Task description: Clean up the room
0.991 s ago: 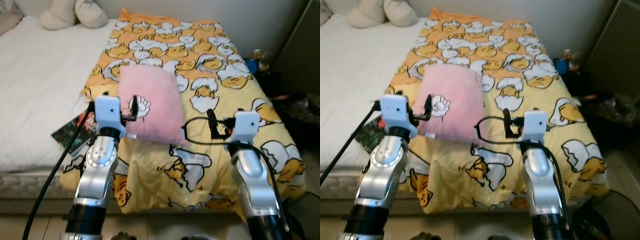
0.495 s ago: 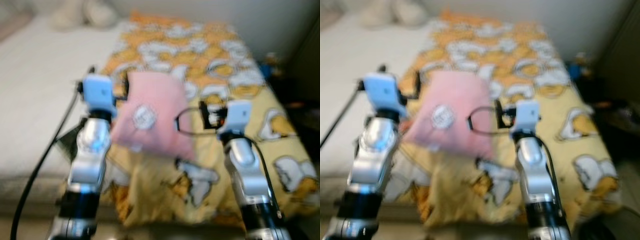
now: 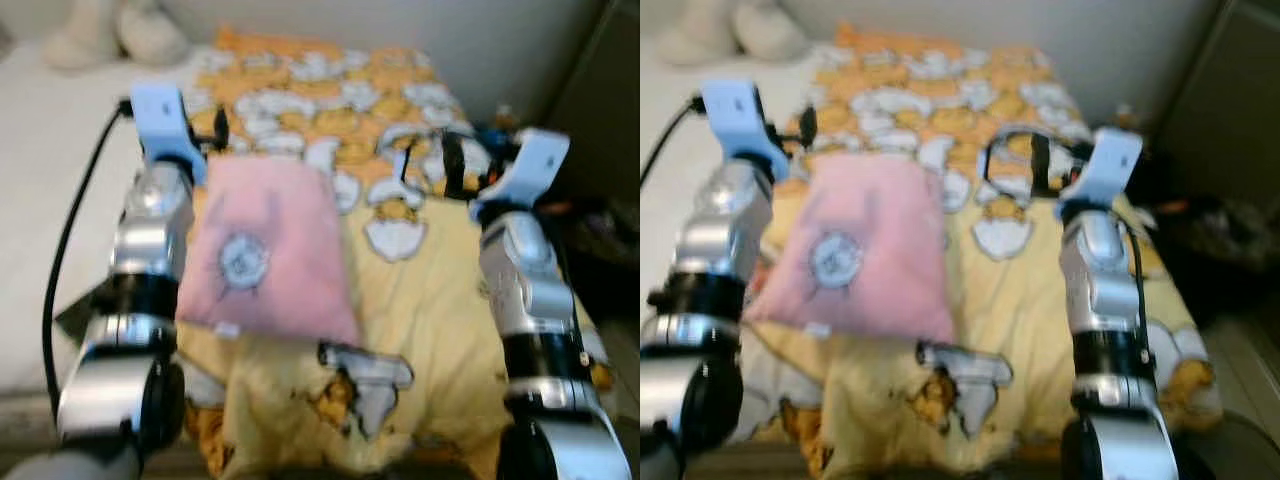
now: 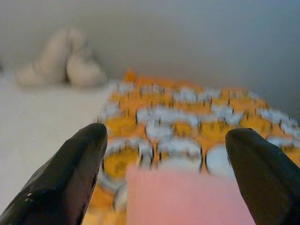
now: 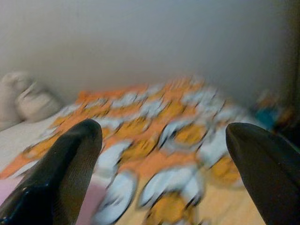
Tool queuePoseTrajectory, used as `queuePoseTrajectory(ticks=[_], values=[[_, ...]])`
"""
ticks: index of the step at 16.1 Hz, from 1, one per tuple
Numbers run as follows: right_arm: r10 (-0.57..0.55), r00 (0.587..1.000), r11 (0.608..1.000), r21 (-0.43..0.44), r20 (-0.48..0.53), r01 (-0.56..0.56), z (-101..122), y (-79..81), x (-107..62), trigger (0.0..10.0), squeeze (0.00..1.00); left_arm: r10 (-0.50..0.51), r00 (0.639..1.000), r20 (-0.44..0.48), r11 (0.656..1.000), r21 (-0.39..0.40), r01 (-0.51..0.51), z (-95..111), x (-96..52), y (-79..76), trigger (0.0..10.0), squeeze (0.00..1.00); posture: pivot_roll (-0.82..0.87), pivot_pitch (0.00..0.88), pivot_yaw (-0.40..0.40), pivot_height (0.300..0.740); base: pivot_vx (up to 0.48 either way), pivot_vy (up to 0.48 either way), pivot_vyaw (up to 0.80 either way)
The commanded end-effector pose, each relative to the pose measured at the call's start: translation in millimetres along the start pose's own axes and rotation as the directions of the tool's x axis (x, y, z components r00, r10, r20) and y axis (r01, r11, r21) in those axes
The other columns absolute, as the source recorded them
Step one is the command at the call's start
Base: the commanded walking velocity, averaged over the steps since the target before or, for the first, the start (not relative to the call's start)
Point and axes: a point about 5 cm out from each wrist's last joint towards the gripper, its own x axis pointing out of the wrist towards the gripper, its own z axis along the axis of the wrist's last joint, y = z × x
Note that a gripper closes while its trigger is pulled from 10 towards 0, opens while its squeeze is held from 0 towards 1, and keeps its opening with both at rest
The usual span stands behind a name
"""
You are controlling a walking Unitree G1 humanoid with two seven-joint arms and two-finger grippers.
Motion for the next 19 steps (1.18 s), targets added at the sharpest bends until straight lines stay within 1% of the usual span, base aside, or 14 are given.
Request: queuePoseTrajectory(ticks=[1, 3, 5, 7, 9, 10, 11, 12, 13, 14, 15, 16, 18, 19], values=[[0.013, 0.997, 0.995, 0.101, -0.076, -0.005, -8.9, -1.9, 5.3, 10.0, 0.00, -0.047, 0.997, -0.057, 0.998, -0.050, 0.044, -1.6, 5.1, -2.1, 10.0, 0.00, -0.04, 0.000, 0.017, 0.740, 0.000, 0.000, 0.00], [0.027, 0.986, 0.978, 0.210, -0.164, 0.008, -22.7, -4.0, 10.7, 10.0, 0.00, -0.147, 0.977, -0.157, 0.984, -0.123, 0.128, -13.3, 7.0, -7.1, 10.0, 0.00, -0.04, 0.000, 0.022, 0.740, 0.000, 0.000, 0.00], [0.049, 0.976, 0.958, 0.287, -0.213, 0.015, -32.9, -3.9, 11.7, 10.0, 0.00, -0.157, 0.968, -0.195, 0.975, -0.186, 0.121, -16.8, 8.0, -1.0, 10.0, 0.00, -0.03, 0.000, 0.027, 0.740, 0.000, 0.000, 0.00], [0.128, 0.950, 0.922, 0.388, -0.286, -0.008, -52.6, 8.6, 12.3, 10.0, 0.00, -0.132, 0.956, -0.260, 0.970, -0.230, 0.072, -21.7, 5.0, 22.1, 10.0, 0.00, -0.01, 0.030, 0.028, 0.740, 0.000, 0.000, 0.00], [0.161, 0.935, 0.903, 0.429, -0.314, -0.012, -62.2, 18.5, 11.0, 10.0, 0.00, -0.162, 0.932, -0.324, 0.961, -0.266, 0.075, -32.4, -4.0, 34.4, 10.0, 0.00, 0.02, 0.048, 0.012, 0.740, 0.000, 0.000, 0.00], [0.166, 0.932, 0.900, 0.436, -0.321, -0.010, -65.4, 20.1, 9.5, 10.0, 0.00, -0.205, 0.922, -0.330, 0.954, -0.276, 0.113, -35.4, -7.2, 32.6, 10.0, 0.00, 0.02, 0.049, 0.006, 0.740, 0.000, 0.000, 0.00], [0.178, 0.920, 0.890, 0.456, -0.348, 0.000, -75.0, 27.2, 6.5, 10.0, 0.00, -0.257, 0.902, -0.347, 0.944, -0.292, 0.157, -43.6, -12.2, 27.8, 10.0, 0.00, 0.03, 0.049, 0.000, 0.740, 0.000, 0.000, 0.00], [0.190, 0.913, 0.884, 0.467, -0.360, 0.000, -79.6, 32.0, 5.2, 10.0, 0.00, -0.264, 0.895, -0.361, 0.943, -0.292, 0.160, -48.5, -13.8, 25.8, 10.0, 0.00, 0.03, 0.049, -0.003, 0.740, 0.000, 0.000, 0.00], [0.218, 0.898, 0.859, 0.512, -0.381, 0.008, -88.9, 45.2, 3.9, 10.0, 0.00, -0.287, 0.874, -0.392, 0.929, -0.337, 0.153, -61.7, -16.3, 16.3, 10.0, 0.00, 0.04, 0.048, 0.001, 0.740, 0.000, 0.000, 0.00], [0.223, 0.895, 0.851, 0.525, -0.385, 0.014, -91.0, 48.4, 3.9, 10.0, 0.00, -0.299, 0.867, -0.399, 0.919, -0.364, 0.150, -65.3, -17.1, 12.4, 10.0, 0.00, 0.04, 0.048, 0.001, 0.740, 0.000, 0.000, 0.00], [0.241, 0.888, 0.843, 0.538, -0.391, 0.008, -94.2, 56.3, 3.7, 10.0, 0.00, -0.351, 0.829, -0.436, 0.904, -0.390, 0.178, -81.6, -22.9, -4.8, 10.0, 0.00, 0.05, 0.055, 0.000, 0.740, 0.000, 0.000, 0.00], [0.248, 0.884, 0.843, 0.538, -0.397, 0.005, -96.5, 61.0, 3.2, 10.0, 0.00, -0.386, 0.802, -0.455, 0.889, -0.416, 0.192, -94.4, -28.3, -18.6, 10.0, 0.00, 0.05, 0.059, -0.005, 0.740, 0.000, 0.000, 0.00], [0.250, 0.877, 0.842, 0.539, -0.411, 0.012, -100.3, 64.0, 1.4, 10.0, 0.00, -0.401, 0.787, -0.469, 0.880, -0.437, 0.188, -104.7, -31.5, -30.9, 10.0, 0.00, 0.05, 0.063, -0.010, 0.740, 0.000, 0.000, 0.00], [0.248, 0.869, 0.850, 0.526, -0.429, 0.017, -104.4, 65.8, -0.9, 10.0, 0.00, -0.408, 0.768, -0.494, 0.884, -0.423, 0.198, -112.1, -34.0, -38.3, 10.0, 0.00, 0.05, 0.063, -0.009, 0.740, 0.000, 0.000, 0.00]])
